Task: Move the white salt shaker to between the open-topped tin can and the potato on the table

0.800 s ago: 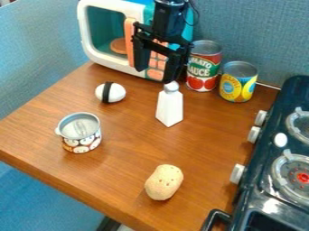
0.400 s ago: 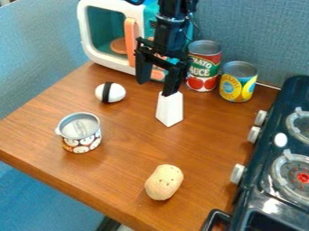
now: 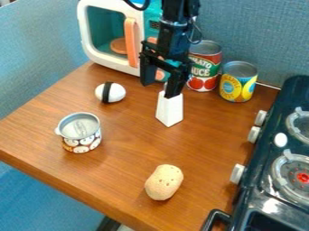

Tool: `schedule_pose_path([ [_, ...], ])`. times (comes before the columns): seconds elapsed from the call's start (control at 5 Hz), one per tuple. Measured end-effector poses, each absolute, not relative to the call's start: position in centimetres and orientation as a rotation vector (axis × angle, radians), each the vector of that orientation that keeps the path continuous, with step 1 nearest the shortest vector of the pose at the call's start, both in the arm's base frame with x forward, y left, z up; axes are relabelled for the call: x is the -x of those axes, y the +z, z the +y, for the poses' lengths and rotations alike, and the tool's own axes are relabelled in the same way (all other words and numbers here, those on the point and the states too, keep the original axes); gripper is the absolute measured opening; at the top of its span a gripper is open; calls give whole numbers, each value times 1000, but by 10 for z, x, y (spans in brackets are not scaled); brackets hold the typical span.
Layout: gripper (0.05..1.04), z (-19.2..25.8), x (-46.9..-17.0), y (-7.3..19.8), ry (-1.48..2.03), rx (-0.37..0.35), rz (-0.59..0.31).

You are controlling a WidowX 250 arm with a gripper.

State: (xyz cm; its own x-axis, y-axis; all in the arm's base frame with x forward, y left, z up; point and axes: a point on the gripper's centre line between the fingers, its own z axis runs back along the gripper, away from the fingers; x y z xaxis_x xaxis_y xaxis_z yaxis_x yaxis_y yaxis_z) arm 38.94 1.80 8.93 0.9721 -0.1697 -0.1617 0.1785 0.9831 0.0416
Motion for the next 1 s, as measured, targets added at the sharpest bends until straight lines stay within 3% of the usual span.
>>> schedule_pose_path([
  [0.4, 948, 13, -405, 78, -224, -76, 191],
  [0.6, 670, 10, -404, 74, -204, -59, 186],
  [0.8, 585, 9, -394, 79, -184, -56, 171],
  [1.0, 586, 5, -383, 104, -181, -33, 100],
])
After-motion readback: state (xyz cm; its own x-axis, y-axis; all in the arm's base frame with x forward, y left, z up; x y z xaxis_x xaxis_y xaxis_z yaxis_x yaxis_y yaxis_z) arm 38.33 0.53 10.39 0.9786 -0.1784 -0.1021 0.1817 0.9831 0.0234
